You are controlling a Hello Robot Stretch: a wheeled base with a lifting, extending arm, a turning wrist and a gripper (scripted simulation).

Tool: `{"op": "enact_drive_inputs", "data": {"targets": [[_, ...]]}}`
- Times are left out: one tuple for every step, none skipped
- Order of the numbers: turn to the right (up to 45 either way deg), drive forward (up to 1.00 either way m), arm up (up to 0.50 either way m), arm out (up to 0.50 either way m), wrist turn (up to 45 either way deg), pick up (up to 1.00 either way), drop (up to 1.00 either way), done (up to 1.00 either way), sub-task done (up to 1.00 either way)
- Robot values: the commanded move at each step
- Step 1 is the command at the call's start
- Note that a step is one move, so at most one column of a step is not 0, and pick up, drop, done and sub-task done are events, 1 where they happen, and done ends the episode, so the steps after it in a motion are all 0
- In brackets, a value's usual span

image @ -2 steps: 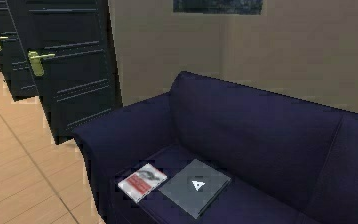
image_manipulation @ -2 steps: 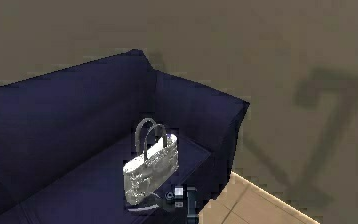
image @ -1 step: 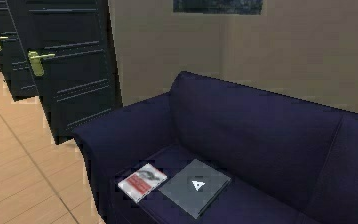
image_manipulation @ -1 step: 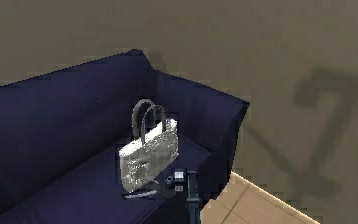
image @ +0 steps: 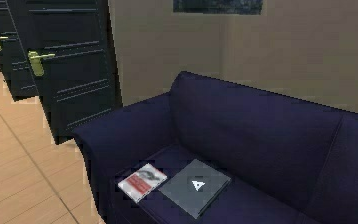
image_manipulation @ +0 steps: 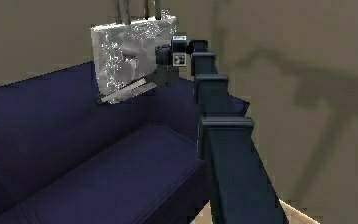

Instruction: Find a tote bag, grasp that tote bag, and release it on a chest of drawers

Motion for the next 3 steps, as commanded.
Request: {"op": "enact_drive_inputs", "data": {"targets": [[0.0,0.00,0.00,0.00,-45.0,0.00,0.00,0.00,0.00],[0.0,0.00,0.00,0.00,-21.0,0.00,0.00,0.00,0.00],[0.0,0.00,0.00,-0.38,0.0,0.00,0.00,0.00,0.00]]}}
